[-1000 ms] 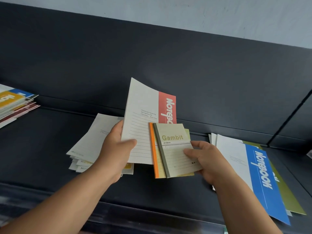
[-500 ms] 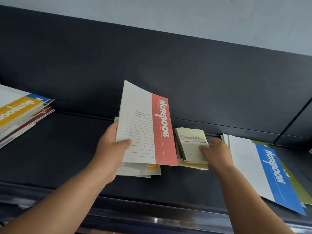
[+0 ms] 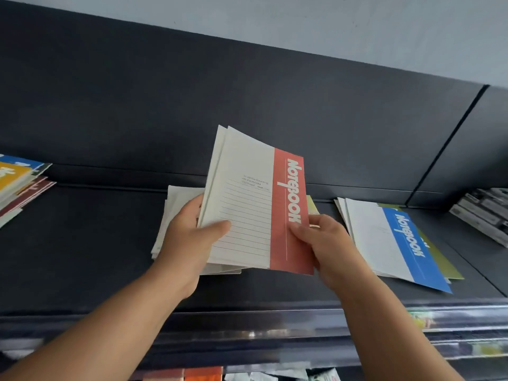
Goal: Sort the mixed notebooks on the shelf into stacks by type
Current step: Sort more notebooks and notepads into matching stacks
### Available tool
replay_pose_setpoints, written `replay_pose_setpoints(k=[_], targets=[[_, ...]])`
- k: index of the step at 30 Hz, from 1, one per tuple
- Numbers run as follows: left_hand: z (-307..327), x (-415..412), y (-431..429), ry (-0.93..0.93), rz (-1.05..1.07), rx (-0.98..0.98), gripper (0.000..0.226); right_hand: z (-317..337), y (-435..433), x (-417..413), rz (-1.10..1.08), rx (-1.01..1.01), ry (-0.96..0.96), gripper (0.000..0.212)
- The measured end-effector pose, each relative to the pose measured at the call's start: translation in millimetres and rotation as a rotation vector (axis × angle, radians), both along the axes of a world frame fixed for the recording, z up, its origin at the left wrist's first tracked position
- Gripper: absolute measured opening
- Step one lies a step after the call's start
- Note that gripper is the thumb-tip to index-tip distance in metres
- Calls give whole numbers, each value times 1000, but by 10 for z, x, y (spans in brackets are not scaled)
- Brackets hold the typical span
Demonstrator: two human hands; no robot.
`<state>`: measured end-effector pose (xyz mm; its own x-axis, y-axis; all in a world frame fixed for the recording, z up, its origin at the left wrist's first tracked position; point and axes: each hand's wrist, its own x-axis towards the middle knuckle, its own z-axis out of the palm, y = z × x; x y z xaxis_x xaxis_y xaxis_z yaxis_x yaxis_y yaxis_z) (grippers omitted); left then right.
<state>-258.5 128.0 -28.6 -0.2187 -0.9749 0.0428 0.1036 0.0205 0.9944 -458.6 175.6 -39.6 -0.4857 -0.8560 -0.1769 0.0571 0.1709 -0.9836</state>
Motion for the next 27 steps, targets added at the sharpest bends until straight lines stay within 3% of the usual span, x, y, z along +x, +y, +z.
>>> replay_pose_setpoints(k=[5, 18, 22, 25, 27], targets=[[8, -408, 124, 9, -13, 98, 32, -7, 241, -409, -41, 17, 53, 19], [-198, -2400, 635, -117, -79, 71, 32, -63, 973, -2249, -209, 102, 277, 22], [-365, -2836, 625, -301, -64, 6, 34, -109, 987, -2680, -182, 151, 430, 8], [-541, -3041, 537, -507, -52, -57, 34, -203, 928, -2894, -167, 228, 523, 21], [-656, -3124, 477, -679, -14, -114, 30, -303, 882, -2992, -142, 283, 574, 7]])
